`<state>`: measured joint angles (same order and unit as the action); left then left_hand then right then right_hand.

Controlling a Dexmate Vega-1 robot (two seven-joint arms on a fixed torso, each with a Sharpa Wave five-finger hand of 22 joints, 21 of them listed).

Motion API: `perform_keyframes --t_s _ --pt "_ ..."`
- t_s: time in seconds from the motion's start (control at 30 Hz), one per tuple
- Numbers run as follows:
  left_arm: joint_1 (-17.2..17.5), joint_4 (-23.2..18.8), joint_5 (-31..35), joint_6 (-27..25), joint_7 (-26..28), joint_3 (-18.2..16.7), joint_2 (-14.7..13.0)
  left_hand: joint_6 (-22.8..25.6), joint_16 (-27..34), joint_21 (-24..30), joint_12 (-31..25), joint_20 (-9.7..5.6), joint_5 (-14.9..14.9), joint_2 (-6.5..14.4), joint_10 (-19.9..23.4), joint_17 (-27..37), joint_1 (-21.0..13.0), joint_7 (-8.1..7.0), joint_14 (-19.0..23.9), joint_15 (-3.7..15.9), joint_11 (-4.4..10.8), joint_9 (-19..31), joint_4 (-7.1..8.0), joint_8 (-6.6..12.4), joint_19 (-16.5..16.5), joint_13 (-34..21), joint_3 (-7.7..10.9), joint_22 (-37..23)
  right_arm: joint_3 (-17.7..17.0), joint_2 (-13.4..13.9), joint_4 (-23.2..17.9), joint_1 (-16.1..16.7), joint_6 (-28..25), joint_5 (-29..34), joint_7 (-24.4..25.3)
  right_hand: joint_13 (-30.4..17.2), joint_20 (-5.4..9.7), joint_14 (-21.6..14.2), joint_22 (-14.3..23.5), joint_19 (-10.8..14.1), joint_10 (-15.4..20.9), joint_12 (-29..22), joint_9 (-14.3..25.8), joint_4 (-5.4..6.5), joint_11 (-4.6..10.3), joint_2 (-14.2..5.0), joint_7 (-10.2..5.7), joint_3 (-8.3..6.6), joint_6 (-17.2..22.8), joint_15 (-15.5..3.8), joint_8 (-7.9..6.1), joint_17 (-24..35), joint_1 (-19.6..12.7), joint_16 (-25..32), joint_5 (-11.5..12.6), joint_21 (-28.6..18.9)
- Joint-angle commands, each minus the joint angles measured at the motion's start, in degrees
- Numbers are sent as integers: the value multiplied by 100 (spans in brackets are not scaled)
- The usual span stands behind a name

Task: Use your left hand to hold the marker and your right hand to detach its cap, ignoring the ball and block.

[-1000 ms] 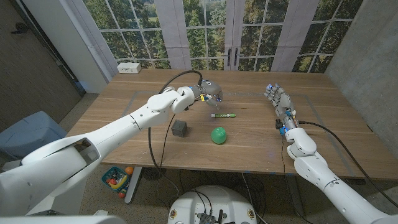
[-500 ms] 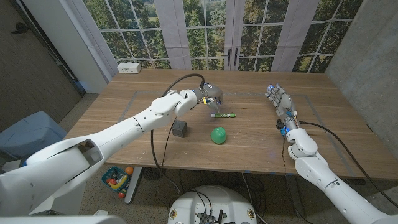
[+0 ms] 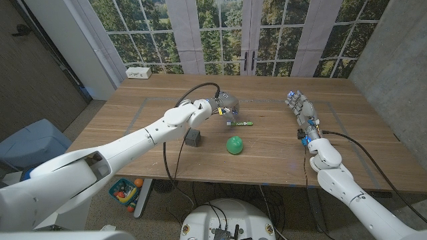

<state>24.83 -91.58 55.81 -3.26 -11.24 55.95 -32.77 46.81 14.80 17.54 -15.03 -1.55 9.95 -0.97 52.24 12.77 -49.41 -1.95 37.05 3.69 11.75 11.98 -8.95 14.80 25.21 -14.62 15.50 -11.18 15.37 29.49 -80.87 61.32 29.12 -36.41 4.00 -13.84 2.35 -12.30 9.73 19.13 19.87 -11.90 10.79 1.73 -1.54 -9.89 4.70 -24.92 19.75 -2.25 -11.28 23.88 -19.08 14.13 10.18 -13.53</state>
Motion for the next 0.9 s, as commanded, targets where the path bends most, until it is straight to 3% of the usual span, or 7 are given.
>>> perform_keyframes --t_s 0.03,0.73,0.9 --pt "77 116 19 33 232 65 -19 68 -24 3 -12 -27 19 15 39 11 -95 -14 4 879 34 -5 -32 -23 46 -18 7 -19 -9 6 -14 22 13 2 -1 -1 122 -75 18 46 44 -26 9 -44 2 -24 -3 -5 71 5 -41 10 22 36 0 27" --pt "55 380 -181 254 289 161 21 122 -17 19 -27 -67 27 75 90 -3 -205 -20 46 904 40 -23 -54 -39 102 -23 37 -17 28 1 -3 -16 3 87 40 12 124 -80 19 65 82 -36 9 -66 -6 -28 -2 -4 99 -2 -42 3 44 39 0 57" --pt "32 429 -58 254 398 217 27 78 -30 22 -3 -79 55 215 43 -20 -474 -92 66 937 44 -33 -116 -90 119 -35 151 -16 33 -1 10 -27 11 105 48 15 121 -85 19 72 93 -39 9 -67 -13 -27 -1 -2 106 1 -43 2 51 41 0 61"
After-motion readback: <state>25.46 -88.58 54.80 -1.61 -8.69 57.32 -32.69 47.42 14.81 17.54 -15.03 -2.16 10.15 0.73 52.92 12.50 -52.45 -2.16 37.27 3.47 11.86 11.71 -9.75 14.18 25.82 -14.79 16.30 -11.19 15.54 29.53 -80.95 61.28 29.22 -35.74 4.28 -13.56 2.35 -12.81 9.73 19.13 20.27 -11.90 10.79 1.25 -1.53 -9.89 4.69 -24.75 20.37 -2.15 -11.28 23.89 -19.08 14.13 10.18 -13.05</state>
